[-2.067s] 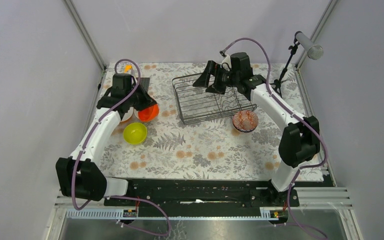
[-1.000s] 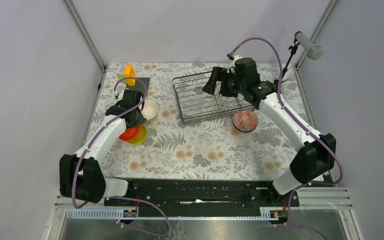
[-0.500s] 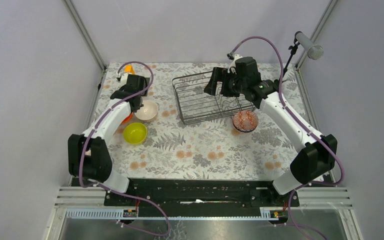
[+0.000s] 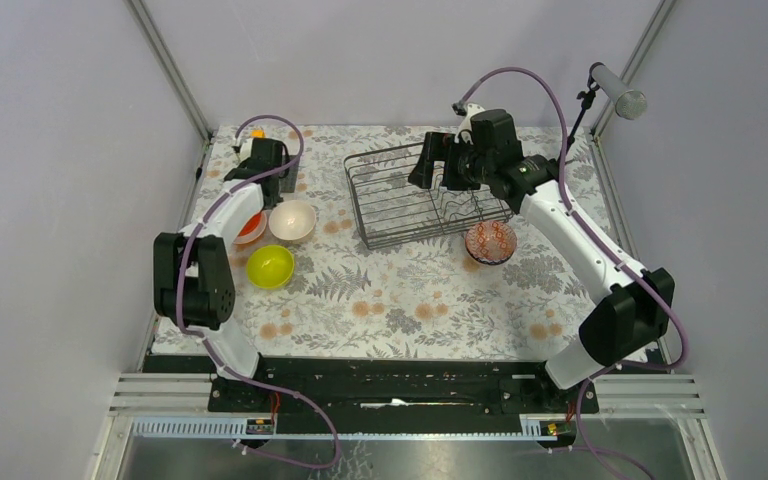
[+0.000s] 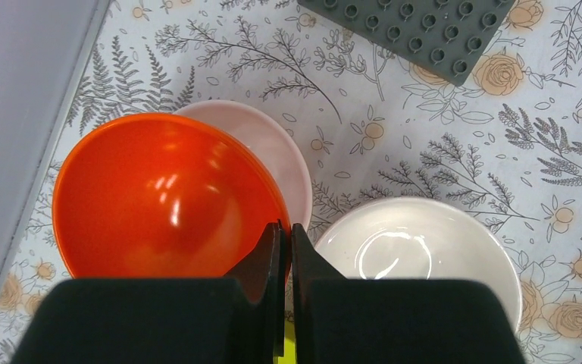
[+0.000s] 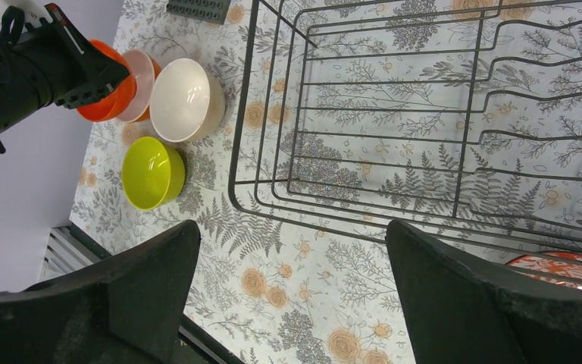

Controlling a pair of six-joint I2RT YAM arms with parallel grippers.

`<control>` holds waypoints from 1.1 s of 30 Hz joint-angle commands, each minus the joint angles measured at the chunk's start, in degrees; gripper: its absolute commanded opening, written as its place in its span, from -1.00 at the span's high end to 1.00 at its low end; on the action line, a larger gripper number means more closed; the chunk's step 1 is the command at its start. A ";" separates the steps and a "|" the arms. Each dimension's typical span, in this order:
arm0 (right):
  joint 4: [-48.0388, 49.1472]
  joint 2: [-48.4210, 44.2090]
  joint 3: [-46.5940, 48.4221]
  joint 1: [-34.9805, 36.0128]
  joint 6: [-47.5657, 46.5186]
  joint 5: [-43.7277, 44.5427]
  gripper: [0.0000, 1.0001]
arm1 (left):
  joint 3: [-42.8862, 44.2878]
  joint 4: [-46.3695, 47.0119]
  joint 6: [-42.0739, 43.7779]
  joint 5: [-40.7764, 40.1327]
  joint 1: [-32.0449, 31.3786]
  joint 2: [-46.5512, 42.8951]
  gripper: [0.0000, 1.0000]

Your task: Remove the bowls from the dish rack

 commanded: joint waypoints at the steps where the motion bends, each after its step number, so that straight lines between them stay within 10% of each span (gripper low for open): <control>1: -1.38 0.84 3.46 0.63 -2.33 1.50 -0.99 | 3.10 3.56 0.69 1.62 0.52 1.58 1.00; 33: 14.14 -9.11 -11.88 0.62 -3.52 15.12 -0.99 | 2.07 0.51 -3.66 9.03 2.68 -4.07 0.39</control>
